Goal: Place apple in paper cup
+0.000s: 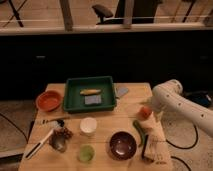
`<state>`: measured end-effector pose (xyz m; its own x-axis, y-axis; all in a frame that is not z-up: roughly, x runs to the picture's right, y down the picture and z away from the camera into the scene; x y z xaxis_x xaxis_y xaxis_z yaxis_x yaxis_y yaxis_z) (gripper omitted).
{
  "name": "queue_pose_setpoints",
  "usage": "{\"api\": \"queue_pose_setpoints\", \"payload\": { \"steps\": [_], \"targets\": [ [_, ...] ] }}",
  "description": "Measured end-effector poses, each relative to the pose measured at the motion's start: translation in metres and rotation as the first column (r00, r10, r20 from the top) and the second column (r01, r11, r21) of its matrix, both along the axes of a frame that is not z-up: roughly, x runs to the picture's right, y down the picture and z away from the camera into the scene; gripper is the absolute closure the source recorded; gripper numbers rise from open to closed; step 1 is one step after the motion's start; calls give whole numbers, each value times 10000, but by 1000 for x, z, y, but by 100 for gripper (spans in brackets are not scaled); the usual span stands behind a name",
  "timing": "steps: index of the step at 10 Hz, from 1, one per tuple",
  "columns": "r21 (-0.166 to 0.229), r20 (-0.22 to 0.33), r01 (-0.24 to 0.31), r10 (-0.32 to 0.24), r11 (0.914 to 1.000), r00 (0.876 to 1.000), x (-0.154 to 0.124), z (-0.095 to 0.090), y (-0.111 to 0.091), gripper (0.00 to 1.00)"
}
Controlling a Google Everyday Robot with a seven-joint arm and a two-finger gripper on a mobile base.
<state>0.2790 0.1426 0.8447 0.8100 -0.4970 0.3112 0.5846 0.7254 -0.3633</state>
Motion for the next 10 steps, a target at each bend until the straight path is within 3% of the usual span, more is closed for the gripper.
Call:
{"api": "queue_pose_setpoints", "payload": {
  "steps": [10],
  "targets": [
    [206,540,523,-533,9984,9971,6,10,0,20]
  ]
}}
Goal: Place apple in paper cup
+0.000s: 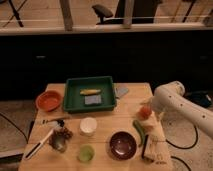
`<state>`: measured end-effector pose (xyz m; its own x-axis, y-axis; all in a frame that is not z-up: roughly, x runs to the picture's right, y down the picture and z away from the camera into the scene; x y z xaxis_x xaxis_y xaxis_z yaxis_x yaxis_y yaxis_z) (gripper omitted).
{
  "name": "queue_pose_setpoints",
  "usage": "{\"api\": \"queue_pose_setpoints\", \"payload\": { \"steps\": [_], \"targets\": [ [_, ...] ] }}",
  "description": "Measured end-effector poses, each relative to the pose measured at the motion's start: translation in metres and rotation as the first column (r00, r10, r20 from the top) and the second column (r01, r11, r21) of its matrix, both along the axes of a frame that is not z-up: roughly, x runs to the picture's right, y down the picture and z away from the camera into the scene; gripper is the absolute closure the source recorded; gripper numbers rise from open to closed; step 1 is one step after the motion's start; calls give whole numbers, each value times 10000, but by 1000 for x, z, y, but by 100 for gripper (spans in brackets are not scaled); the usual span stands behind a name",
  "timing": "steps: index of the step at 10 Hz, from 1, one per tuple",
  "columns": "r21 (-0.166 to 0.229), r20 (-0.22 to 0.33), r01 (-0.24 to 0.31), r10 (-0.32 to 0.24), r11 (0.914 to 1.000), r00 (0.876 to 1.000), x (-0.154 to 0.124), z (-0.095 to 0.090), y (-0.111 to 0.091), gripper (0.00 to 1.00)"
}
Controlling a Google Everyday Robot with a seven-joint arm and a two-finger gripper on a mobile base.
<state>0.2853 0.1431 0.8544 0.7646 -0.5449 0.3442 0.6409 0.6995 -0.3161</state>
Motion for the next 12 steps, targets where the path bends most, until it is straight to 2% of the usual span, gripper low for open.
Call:
{"api": "queue_pose_setpoints", "payload": {
  "steps": [12],
  "targets": [
    [169,742,594,-605,9981,9954,2,15,0,20]
  ]
}}
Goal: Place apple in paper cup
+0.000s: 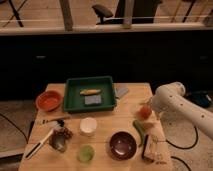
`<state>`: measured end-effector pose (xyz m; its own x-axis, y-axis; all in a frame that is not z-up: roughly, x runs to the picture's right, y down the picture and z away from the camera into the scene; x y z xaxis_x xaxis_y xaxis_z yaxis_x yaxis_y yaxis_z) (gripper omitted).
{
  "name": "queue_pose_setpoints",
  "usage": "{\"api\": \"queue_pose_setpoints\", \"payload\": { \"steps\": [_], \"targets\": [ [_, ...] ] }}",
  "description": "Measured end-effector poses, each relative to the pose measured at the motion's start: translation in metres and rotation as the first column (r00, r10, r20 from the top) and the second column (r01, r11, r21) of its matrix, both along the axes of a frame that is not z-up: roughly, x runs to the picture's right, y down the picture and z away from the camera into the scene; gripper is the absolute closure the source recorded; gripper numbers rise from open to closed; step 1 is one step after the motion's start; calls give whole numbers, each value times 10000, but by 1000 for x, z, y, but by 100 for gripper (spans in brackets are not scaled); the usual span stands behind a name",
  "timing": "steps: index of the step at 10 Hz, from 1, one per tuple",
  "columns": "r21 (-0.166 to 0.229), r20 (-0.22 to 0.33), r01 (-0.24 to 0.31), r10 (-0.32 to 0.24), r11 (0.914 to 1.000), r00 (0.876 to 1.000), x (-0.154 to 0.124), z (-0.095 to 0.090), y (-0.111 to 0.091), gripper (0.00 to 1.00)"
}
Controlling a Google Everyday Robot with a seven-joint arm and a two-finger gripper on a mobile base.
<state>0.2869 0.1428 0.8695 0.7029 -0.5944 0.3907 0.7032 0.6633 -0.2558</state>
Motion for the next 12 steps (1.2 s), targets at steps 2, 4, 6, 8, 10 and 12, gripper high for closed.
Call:
{"api": "queue_pose_setpoints", "payload": {
  "steps": [2,4,6,8,10,12],
  "targets": [
    [7,150,139,-139,9999,9998,-1,3,0,20],
    [4,294,258,-258,9997,9992,-1,6,0,20],
    [7,378,326,-326,9995,9988,-1,7,0,20],
    [-13,491,424,-422,9991,9979,-2,9,0,20],
    [-33,562,474,-472,9989,9973,-1,11,1,20],
    [-69,668,559,-553,9984,9962,-1,13,1,20]
  ]
}}
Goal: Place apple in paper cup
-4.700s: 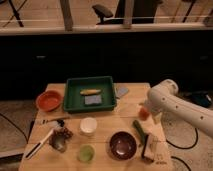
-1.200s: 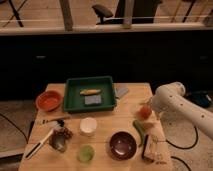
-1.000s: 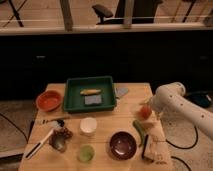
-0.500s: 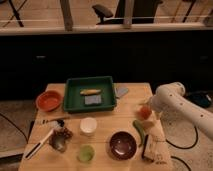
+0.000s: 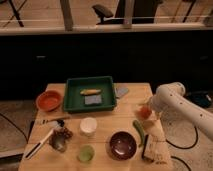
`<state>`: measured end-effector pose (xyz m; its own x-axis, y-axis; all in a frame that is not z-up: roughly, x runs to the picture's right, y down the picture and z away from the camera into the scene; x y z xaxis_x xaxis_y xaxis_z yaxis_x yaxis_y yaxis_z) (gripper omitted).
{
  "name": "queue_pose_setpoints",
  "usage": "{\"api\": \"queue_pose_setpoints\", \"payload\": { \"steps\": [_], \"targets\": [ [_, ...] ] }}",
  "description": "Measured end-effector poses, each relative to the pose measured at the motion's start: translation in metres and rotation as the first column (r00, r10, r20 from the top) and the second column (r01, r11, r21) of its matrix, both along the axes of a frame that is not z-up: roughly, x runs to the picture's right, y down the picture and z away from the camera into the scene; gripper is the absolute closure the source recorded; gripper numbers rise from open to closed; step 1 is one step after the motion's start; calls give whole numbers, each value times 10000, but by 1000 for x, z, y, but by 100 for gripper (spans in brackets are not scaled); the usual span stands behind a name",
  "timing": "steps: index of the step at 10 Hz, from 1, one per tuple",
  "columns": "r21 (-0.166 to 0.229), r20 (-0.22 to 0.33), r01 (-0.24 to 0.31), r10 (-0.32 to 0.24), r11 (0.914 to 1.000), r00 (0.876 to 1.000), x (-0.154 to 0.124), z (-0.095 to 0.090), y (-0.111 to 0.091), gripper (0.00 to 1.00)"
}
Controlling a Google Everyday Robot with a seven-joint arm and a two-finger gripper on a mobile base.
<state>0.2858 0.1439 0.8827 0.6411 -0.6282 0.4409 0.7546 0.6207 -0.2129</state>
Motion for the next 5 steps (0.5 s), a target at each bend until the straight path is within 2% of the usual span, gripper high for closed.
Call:
{"api": "queue_pose_setpoints", "payload": {
  "steps": [5],
  "targets": [
    [-110,199,230,-228,9997,9995,-4,4,1,20]
  ]
}}
